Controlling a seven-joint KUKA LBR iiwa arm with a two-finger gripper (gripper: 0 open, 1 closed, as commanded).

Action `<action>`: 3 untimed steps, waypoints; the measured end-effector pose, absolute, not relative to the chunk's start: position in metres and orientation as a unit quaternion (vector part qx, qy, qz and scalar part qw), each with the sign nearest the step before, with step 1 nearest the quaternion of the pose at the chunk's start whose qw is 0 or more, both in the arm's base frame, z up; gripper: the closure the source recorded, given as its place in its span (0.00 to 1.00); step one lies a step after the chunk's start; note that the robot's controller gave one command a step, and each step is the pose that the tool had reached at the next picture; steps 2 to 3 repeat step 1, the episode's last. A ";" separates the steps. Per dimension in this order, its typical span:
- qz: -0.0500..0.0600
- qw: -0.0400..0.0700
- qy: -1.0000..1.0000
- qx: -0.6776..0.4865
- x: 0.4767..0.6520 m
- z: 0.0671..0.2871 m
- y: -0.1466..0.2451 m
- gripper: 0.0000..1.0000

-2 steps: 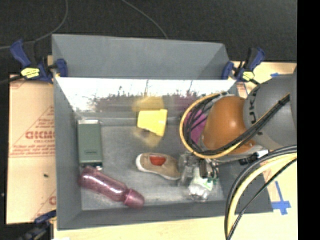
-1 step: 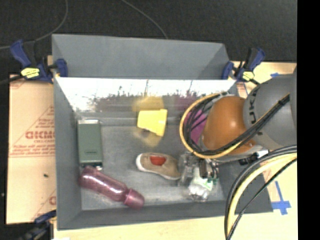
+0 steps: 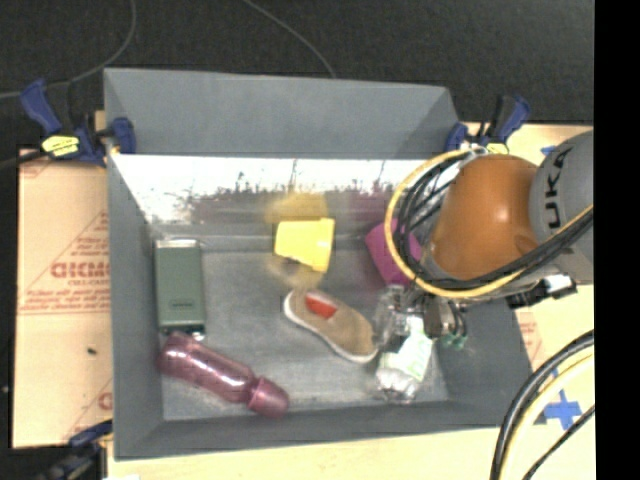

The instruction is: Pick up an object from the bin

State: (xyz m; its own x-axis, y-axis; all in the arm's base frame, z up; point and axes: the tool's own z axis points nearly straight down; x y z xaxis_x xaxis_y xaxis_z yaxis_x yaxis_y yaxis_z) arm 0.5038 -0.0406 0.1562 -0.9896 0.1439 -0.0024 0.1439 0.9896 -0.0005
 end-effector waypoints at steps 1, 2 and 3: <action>0.000 0.010 0.995 0.101 0.537 0.072 -0.023 0.00; 0.000 0.010 0.995 0.101 0.537 0.072 -0.023 0.00; 0.000 0.010 0.995 0.101 0.537 0.072 -0.023 0.00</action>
Offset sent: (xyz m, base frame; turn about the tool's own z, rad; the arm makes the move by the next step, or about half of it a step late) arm 0.0000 0.0000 0.0000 0.0000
